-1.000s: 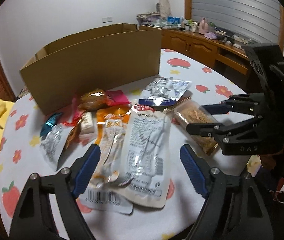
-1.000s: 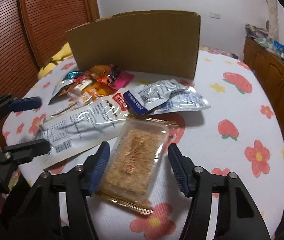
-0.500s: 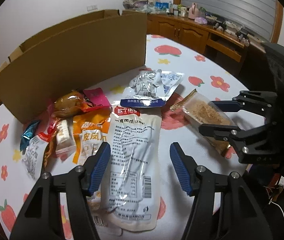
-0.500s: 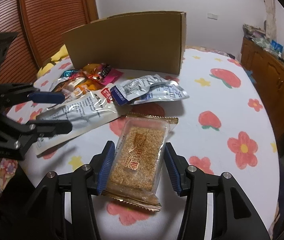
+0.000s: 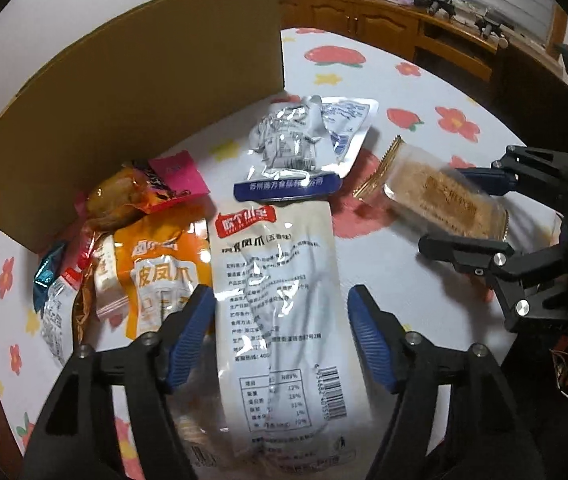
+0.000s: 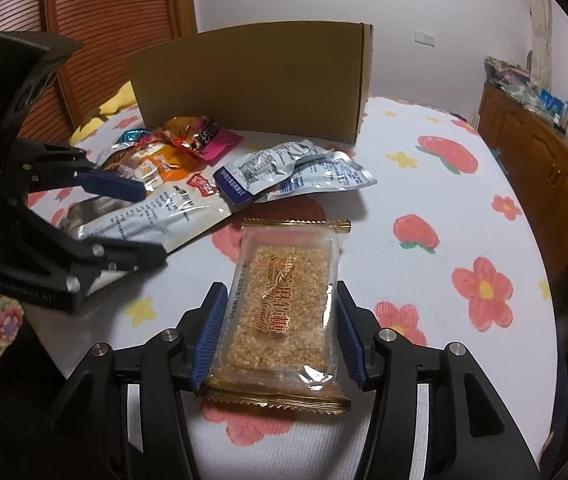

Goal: Organize snacks
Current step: 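Lift the white pouch with the left tool while the right tool carries the brittle pack to the box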

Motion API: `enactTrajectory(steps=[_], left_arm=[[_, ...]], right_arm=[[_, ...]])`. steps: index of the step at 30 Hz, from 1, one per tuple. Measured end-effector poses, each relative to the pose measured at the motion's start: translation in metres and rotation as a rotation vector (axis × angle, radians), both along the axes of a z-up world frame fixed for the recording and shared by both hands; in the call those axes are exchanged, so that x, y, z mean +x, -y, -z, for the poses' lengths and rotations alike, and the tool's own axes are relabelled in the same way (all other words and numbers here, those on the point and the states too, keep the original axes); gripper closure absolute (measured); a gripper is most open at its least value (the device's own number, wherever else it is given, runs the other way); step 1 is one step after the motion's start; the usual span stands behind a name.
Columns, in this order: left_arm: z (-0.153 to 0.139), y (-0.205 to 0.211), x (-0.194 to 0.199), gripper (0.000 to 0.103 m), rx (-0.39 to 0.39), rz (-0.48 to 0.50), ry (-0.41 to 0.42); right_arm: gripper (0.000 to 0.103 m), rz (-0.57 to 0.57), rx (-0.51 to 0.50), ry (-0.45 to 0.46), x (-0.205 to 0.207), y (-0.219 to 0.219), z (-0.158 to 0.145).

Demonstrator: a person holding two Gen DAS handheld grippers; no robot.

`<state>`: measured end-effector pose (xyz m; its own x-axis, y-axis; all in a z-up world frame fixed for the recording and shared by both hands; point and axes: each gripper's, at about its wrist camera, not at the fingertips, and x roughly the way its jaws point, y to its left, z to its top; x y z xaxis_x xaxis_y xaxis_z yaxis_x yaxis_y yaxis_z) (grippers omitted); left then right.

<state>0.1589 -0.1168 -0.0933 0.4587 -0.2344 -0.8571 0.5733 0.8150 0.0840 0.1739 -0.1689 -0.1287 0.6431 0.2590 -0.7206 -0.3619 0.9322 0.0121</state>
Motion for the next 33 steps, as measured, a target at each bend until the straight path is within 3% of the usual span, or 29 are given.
enactTrajectory(steps=[7,13,25,28,33], left_arm=[[0.001,-0.007,0.009,0.031,-0.073,-0.027,-0.051],[-0.003,-0.011,0.001,0.050,-0.082,-0.022,-0.042],[-0.008,-0.035,-0.021,0.052,-0.142,-0.083,-0.019],[-0.013,-0.039,-0.027,0.052,-0.173,-0.089,-0.011],[-0.022,-0.041,-0.031,0.052,-0.224,-0.094,-0.007]], right_arm=[[0.050,-0.002,0.010,-0.013,0.000,0.002,-0.002],[0.050,-0.008,0.014,-0.022,0.000,0.002,-0.003],[0.048,-0.011,0.005,-0.029,0.003,0.001,-0.003],[0.056,-0.013,-0.013,-0.027,0.004,0.000,-0.003],[0.059,-0.008,-0.003,-0.021,0.003,0.003,-0.005]])
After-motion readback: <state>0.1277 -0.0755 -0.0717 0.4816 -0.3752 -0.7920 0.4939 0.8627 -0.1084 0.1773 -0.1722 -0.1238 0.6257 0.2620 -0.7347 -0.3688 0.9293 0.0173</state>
